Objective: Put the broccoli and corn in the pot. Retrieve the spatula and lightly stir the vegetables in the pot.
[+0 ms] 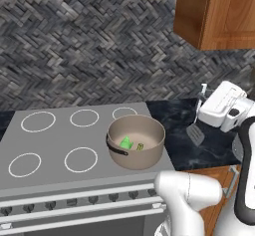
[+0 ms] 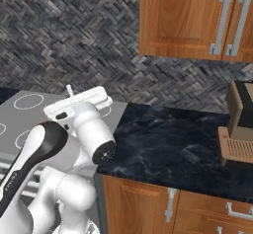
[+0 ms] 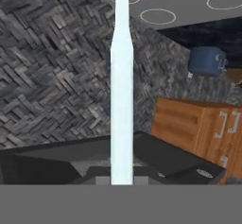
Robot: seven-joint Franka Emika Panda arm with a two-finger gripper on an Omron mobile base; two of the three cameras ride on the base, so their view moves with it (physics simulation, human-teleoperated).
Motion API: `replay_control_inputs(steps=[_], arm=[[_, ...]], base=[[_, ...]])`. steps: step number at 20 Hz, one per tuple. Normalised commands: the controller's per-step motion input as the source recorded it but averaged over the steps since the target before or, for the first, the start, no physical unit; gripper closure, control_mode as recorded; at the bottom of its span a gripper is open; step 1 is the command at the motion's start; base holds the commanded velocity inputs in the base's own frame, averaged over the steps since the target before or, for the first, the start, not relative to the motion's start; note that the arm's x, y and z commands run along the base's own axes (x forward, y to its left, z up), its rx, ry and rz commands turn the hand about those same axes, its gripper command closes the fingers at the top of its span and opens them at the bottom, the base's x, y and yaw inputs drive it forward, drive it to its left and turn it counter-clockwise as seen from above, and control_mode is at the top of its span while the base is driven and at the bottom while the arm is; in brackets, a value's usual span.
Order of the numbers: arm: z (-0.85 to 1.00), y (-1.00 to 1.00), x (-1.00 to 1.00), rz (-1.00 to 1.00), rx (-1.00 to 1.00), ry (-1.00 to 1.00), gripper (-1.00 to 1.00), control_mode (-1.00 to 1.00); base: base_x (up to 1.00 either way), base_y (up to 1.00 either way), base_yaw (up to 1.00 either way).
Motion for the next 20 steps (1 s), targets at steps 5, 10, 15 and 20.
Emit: replay_control_inputs(steps=[5, 10, 15, 20], arm=[[0.31, 0.13, 0.09, 0.10, 0.25, 0.00, 1.00, -1.00], [0.42, 0.16, 0.02, 0.00, 0.07, 0.00, 1.00, -1.00], [-0.10, 0.25, 0.28, 0.00, 0.21, -0.13, 1.00, -1.00], [-0.07, 0.12, 0.35, 0.00, 0.14, -0.09, 1.00, -1.00]], base=[[0.00, 0.00, 0.00], [0.00, 0.00, 0.00], [0.00, 0.00, 0.00], [0.00, 0.00, 0.00]])
